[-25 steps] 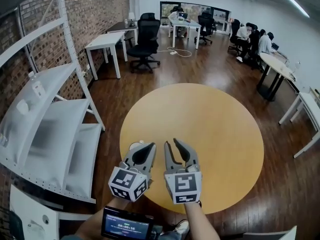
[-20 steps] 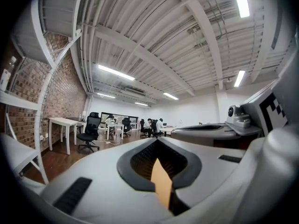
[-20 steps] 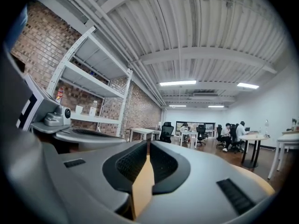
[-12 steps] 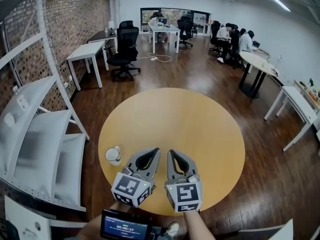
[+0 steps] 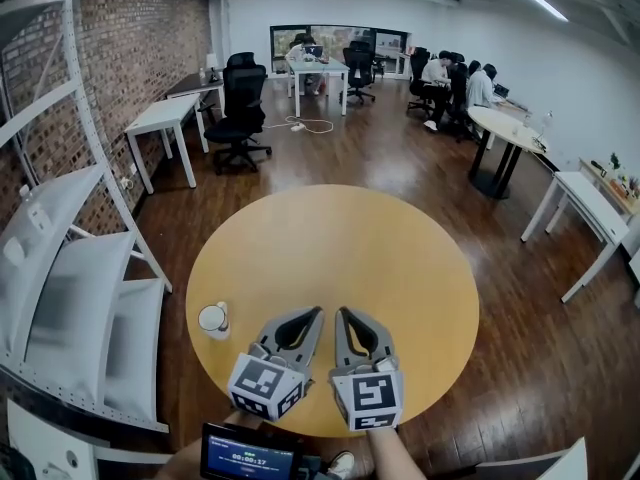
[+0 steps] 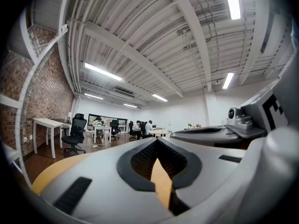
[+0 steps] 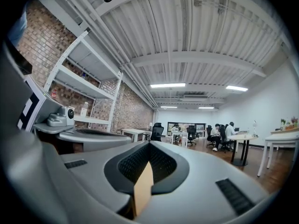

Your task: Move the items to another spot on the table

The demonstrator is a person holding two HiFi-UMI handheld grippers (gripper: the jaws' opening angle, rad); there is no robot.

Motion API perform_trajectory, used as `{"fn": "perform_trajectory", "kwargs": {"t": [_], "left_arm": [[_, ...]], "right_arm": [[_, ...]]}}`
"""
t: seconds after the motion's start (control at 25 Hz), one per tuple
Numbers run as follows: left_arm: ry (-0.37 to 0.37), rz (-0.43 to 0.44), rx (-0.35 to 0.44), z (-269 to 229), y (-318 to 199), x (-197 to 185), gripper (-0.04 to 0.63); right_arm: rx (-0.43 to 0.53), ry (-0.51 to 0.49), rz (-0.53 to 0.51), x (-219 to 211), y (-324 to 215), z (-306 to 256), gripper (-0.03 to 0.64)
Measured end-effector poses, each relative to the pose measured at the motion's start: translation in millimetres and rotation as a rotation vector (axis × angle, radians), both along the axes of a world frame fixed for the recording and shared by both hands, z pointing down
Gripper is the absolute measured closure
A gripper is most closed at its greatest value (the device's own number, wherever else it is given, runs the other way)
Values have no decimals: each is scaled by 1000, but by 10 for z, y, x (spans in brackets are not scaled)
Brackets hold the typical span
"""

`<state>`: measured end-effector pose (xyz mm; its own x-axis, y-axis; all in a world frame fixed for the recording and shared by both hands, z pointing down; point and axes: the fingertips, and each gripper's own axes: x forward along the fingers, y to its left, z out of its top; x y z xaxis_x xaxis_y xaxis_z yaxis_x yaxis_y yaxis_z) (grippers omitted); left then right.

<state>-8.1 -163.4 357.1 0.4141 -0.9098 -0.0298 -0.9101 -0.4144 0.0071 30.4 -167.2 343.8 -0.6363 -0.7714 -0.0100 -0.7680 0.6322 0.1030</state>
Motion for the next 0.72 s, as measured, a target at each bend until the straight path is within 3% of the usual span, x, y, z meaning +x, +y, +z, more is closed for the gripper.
{"fn": "perform_trajectory", "kwargs": {"t": [0.28, 0.72], "left_arm": [[6, -13, -5, -1, -7, 18, 591], [1, -7, -13, 0, 27, -13, 591]], "right_arm": [[-31, 0, -3, 42, 49, 24, 614], [-1, 3, -2, 25, 35, 49, 614]]}}
